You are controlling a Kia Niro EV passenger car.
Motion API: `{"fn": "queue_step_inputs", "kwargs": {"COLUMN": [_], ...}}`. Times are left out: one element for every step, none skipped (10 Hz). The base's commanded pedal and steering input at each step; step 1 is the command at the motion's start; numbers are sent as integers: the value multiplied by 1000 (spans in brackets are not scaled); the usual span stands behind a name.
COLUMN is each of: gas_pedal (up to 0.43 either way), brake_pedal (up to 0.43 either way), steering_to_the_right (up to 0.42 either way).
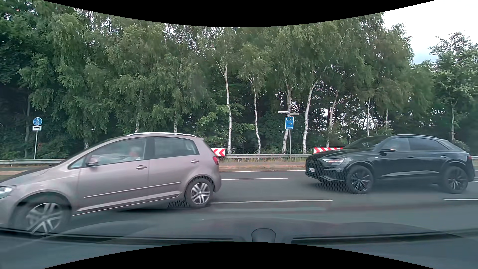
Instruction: Follow the waypoints while adhering to traffic rules and regulations
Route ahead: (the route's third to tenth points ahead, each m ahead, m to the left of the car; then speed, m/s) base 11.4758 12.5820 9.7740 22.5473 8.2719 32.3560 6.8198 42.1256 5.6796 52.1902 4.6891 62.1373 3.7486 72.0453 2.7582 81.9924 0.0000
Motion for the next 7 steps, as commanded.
{"fn": "queue_step_inputs", "kwargs": {"gas_pedal": [0, 0, 0, 0, 0, 0, 0], "brake_pedal": [244, 244, 250, 244, 244, 250, 244], "steering_to_the_right": [-289, -288, -289, -289, -288, -289, -289]}}
